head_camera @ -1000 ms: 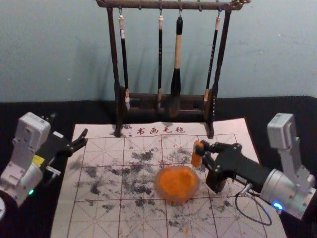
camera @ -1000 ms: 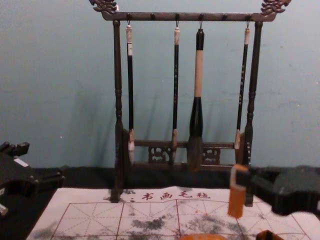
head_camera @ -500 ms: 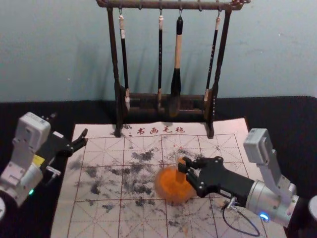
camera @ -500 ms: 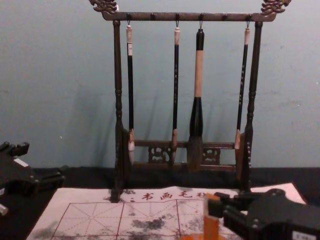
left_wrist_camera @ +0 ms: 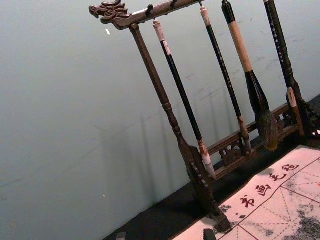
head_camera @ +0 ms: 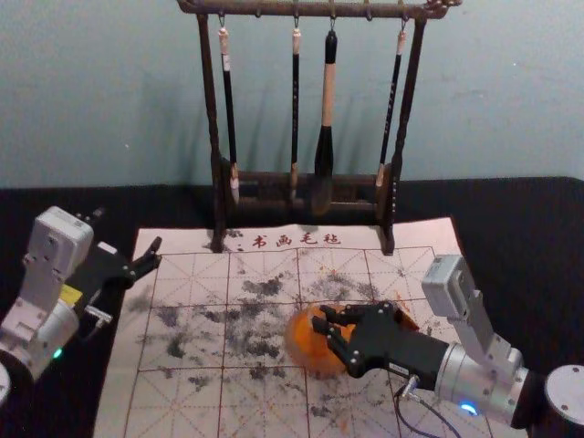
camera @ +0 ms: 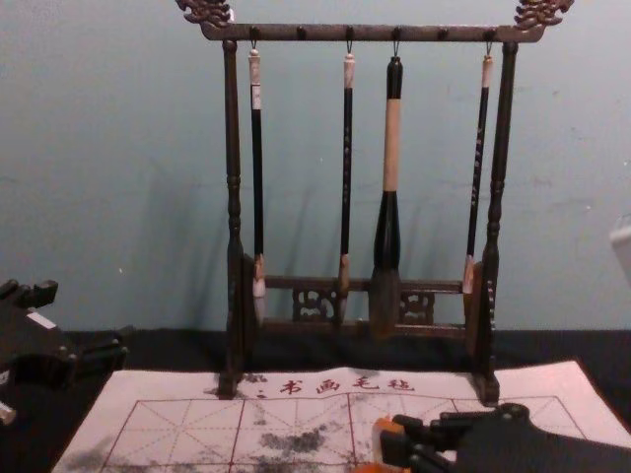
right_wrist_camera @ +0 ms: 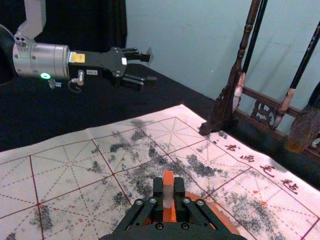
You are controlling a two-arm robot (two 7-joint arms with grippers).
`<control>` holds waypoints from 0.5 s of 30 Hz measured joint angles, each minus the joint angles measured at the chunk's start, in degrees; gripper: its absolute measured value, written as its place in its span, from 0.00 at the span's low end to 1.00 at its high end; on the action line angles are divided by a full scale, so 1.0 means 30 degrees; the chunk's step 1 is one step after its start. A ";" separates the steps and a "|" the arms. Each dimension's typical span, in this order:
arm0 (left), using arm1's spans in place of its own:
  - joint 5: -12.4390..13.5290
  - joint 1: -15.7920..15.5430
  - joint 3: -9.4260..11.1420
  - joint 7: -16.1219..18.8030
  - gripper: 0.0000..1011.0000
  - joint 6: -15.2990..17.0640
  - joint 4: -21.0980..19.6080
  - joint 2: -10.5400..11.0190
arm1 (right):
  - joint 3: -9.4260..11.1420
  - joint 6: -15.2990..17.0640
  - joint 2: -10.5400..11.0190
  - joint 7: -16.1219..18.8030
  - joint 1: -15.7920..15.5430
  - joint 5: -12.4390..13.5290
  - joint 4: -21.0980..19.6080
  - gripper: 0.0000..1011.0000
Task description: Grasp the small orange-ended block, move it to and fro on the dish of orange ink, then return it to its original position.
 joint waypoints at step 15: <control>0.0000 0.0000 0.0001 0.0001 0.99 0.0000 0.0000 0.0001 | -0.0246 -0.0158 -0.0592 -0.0025 0.0579 -0.0462 0.1091 0.08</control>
